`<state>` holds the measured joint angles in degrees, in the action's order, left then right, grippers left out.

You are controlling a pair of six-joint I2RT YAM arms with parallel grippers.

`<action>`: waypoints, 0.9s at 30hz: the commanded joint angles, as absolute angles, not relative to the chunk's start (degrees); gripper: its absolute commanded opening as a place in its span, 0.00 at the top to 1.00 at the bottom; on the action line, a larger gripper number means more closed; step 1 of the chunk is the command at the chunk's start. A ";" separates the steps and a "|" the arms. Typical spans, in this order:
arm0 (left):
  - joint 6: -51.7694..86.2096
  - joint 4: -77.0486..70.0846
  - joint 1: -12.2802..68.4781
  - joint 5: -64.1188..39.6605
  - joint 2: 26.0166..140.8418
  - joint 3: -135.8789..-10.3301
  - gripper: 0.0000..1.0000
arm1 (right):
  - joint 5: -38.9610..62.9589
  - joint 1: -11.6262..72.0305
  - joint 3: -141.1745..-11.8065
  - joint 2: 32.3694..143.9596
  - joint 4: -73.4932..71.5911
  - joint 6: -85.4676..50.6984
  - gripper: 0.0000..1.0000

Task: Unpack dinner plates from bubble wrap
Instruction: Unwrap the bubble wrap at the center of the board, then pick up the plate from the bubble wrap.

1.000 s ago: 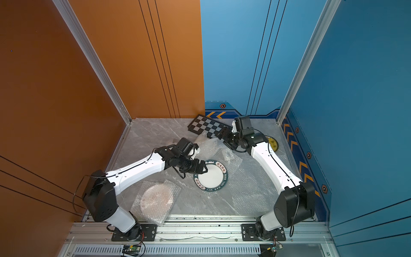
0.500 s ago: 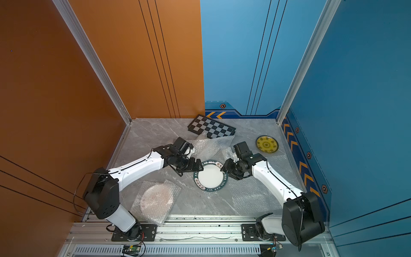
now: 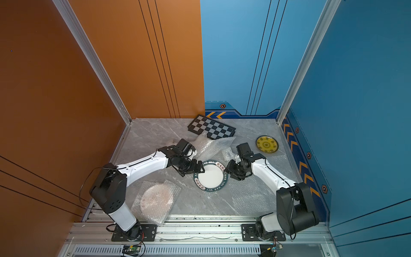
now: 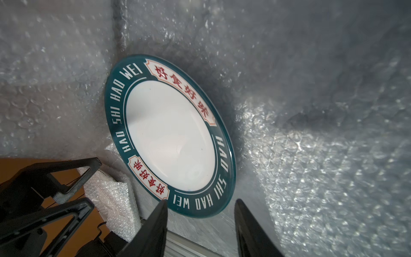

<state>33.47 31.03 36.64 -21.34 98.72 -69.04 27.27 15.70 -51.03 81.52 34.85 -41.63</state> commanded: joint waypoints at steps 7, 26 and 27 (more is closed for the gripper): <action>32.97 30.23 36.05 -22.81 102.18 -69.26 0.10 | 30.12 14.44 -51.15 86.67 31.97 -38.51 0.50; 34.01 27.91 36.28 -24.62 106.23 -69.66 0.13 | 33.31 14.96 -52.23 94.00 27.31 -37.04 0.54; 34.08 27.59 36.30 -24.95 106.34 -69.62 0.13 | 33.48 15.05 -52.29 94.31 27.02 -37.02 0.54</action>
<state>33.56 28.45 36.64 -23.03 104.92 -69.04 32.08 14.66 -51.05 92.95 28.32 -38.30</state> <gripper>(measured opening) 0.875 0.464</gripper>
